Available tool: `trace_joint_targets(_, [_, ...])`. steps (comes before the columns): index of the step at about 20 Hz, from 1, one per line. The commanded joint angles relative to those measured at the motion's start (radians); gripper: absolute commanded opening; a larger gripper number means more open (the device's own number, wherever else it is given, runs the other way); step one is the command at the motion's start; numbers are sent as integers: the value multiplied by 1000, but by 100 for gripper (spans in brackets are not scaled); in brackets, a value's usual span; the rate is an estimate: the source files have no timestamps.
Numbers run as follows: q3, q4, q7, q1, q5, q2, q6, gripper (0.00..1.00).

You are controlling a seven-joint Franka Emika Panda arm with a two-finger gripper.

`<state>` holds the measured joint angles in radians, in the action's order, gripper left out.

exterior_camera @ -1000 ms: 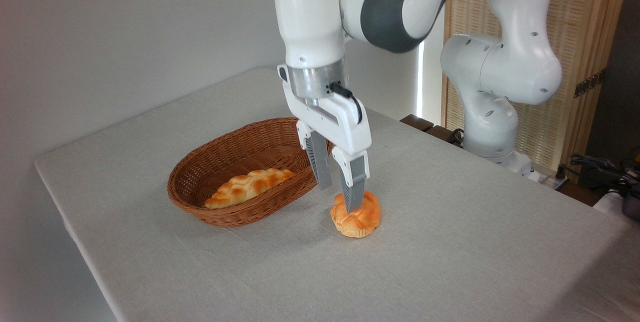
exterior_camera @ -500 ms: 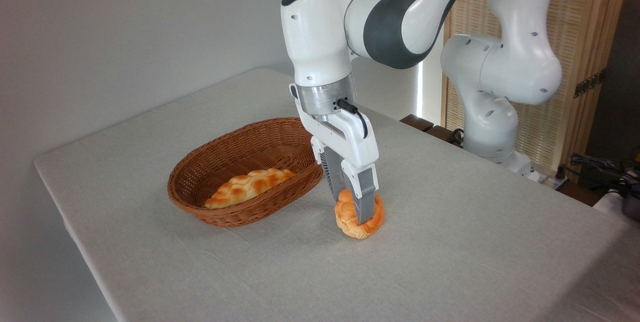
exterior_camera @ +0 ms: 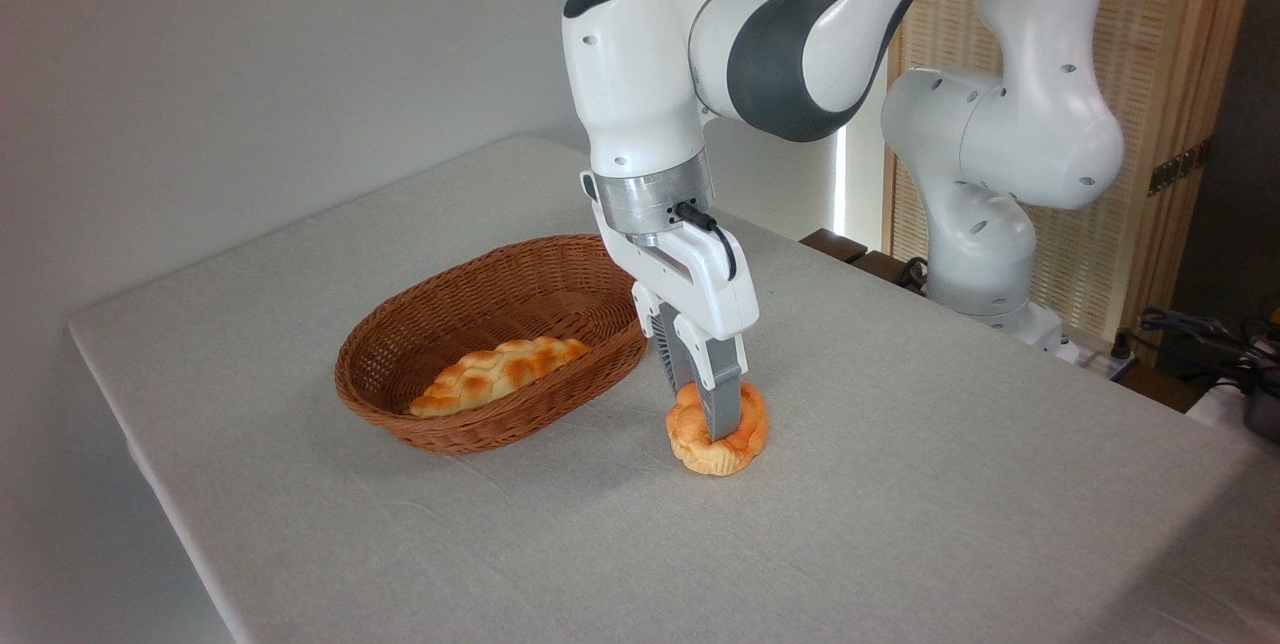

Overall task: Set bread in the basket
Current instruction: 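Lift the bun and carry it over the wicker basket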

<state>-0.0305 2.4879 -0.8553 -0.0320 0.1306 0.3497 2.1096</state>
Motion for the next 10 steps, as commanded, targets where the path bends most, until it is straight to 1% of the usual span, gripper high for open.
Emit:
trace_joint_targets(1, [6, 16, -8, -5, 6, -9, 21, 24])
trace_joint_targets(3, [6, 0, -7, -5, 1, -9, 12, 24])
trace_joint_targets(4, [6, -29, -4, -5, -5, -9, 3, 24])
trace_joint_targets(5, [4, -73, -2, -5, -14, -11, -49, 24])
trace_joint_targets(7, [0, -211, -7, -5, -49, -35, -220, 24])
trace_joint_targets(8, [-20, -287, -5, -5, -64, -50, -306, 24])
trace_joint_targets(10, [-55, -407, 11, -5, -115, -86, -413, 24])
